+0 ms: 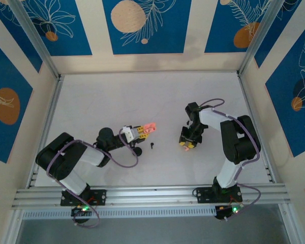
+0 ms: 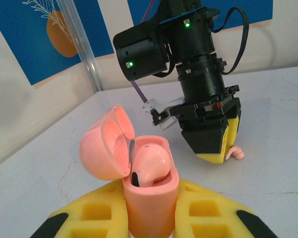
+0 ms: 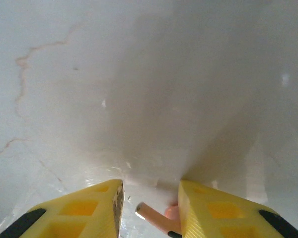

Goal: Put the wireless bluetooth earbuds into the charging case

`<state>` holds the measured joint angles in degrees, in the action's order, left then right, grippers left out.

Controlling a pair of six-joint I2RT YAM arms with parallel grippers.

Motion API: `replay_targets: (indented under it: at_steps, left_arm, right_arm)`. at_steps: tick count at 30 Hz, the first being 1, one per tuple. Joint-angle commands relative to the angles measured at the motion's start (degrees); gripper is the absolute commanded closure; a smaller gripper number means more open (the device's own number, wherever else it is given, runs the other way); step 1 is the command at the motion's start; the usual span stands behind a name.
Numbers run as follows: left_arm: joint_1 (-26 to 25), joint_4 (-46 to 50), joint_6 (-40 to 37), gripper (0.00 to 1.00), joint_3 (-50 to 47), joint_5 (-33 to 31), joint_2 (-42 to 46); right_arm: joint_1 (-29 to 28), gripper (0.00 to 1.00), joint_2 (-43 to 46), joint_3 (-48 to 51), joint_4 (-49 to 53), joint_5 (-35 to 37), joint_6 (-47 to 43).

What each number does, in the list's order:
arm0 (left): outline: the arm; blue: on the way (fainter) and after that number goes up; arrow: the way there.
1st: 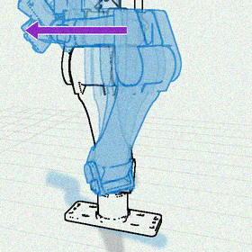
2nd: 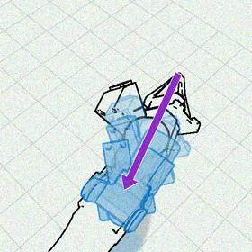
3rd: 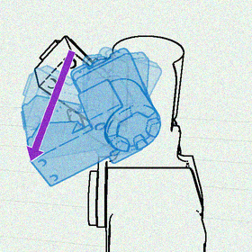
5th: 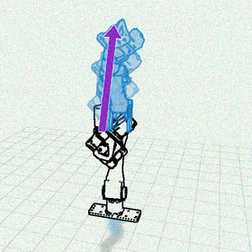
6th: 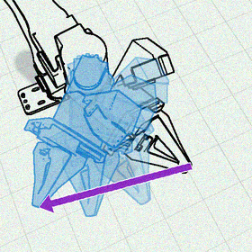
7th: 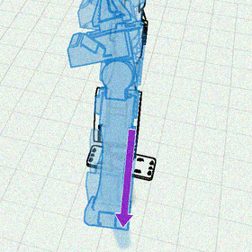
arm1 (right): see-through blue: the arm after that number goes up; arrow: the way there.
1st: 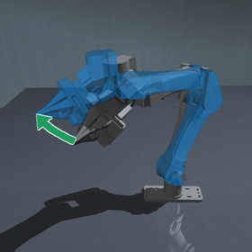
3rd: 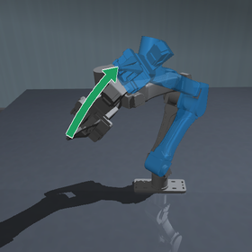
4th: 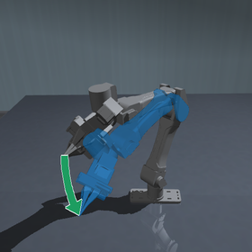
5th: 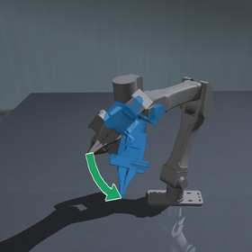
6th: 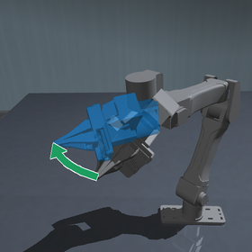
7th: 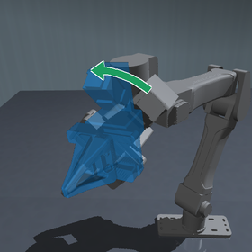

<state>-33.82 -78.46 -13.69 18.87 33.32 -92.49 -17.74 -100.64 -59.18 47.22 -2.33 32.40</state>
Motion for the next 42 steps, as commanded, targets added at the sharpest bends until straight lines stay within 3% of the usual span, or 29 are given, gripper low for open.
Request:
replay_targets:
  at_steps: [1,17,26,31,42]
  left_arm:
    - [-0.7,-2.1,-0.6,0.86,0.1,-0.1,-0.7]
    - [-0.7,-2.1,-0.3,0.86,-0.2,0.5,-0.9]
    - [-0.7,-2.1,-0.5,0.86,-0.1,1.0,-0.8]
    - [-0.7,-2.1,-0.4,0.86,-0.1,1.4,-0.8]
    - [-0.7,-2.2,-0.5,0.86,-0.2,1.2,-0.4]
  right_arm:
    - [-1.1,0.66,-0.8,-1.5,-1.0,-1.8,-1.7]
    - [-6.0,0.68,3.4,-5.8,4.6,-2.3,-5.2]
    - [-3.5,0.57,9.7,-5.3,14.7,4.1,8.1]
    - [-2.5,0.52,10.3,-1.0,11.0,2.4,13.8]
    - [-2.0,0.50,5.6,2.4,4.6,-1.2,13.9]
